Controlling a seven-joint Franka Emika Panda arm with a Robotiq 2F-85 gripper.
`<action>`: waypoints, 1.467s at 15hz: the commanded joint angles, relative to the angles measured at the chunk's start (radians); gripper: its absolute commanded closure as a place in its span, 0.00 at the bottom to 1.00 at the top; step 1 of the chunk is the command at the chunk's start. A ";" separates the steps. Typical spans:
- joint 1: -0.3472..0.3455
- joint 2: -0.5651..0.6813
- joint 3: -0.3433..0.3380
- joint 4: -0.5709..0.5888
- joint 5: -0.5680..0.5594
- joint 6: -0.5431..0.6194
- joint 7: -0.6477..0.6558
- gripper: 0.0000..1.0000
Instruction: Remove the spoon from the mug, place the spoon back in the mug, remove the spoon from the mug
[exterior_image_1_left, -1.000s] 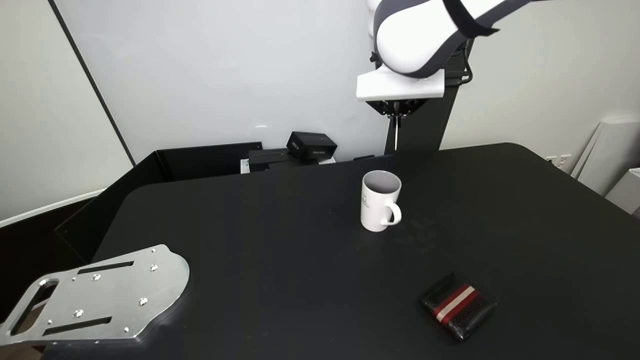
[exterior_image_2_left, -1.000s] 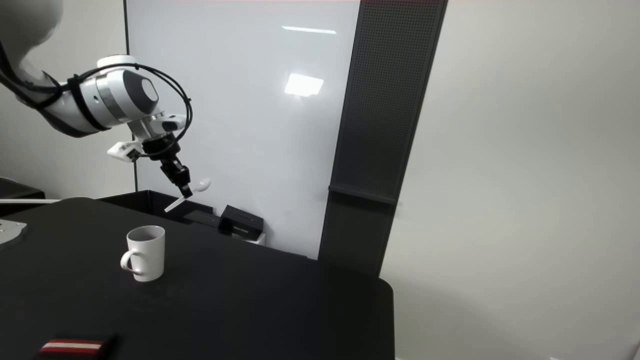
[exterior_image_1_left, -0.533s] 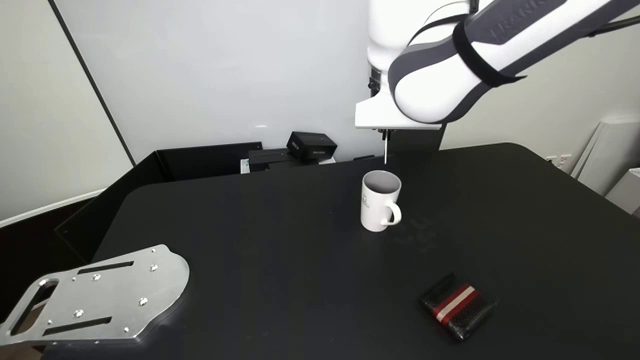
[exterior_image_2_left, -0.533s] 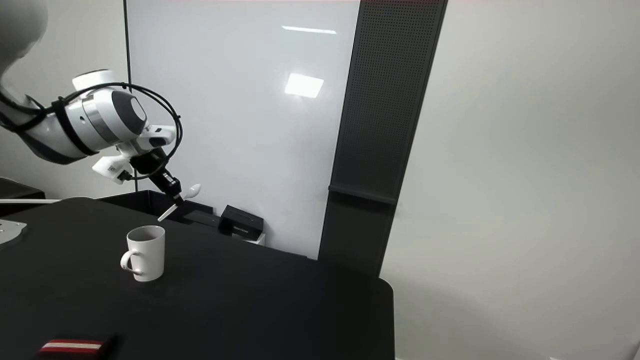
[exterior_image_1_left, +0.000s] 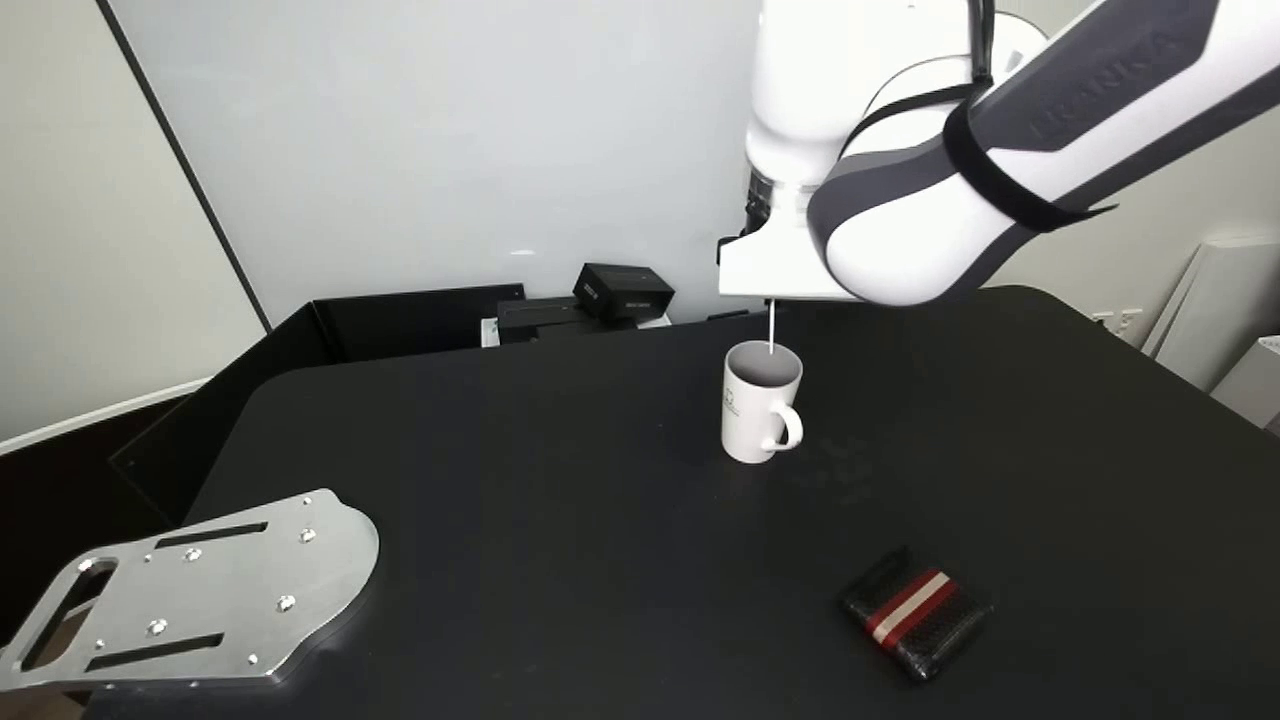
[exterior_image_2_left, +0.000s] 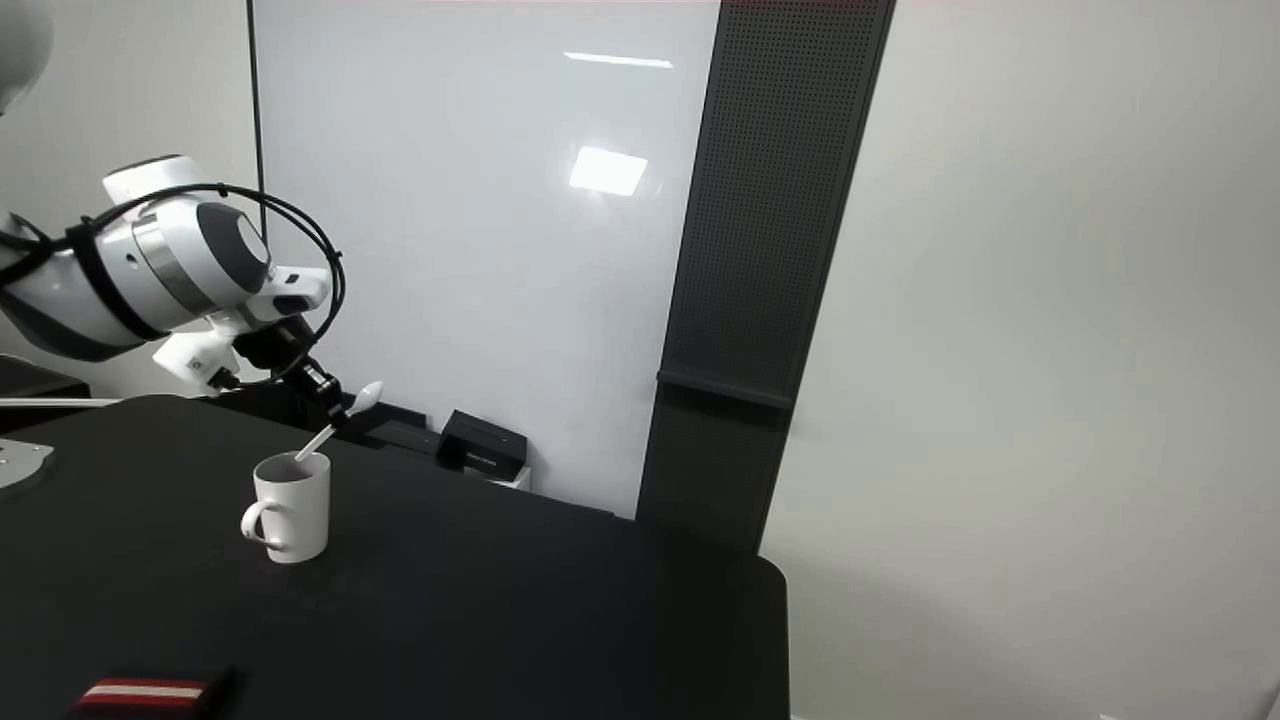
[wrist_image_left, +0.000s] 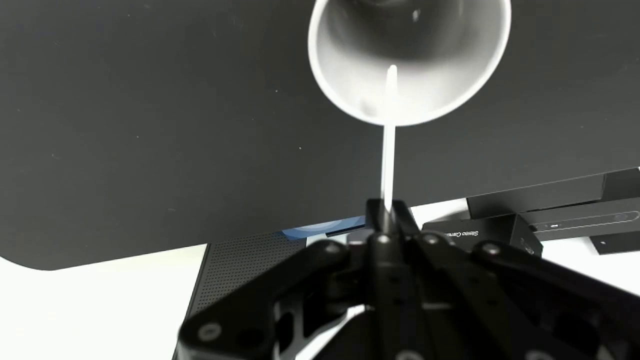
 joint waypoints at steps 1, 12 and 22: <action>0.045 -0.059 -0.040 -0.098 -0.029 0.032 0.051 0.99; 0.135 -0.075 -0.129 -0.220 -0.032 0.142 0.069 0.99; 0.198 -0.053 -0.195 -0.236 -0.009 0.179 0.074 0.99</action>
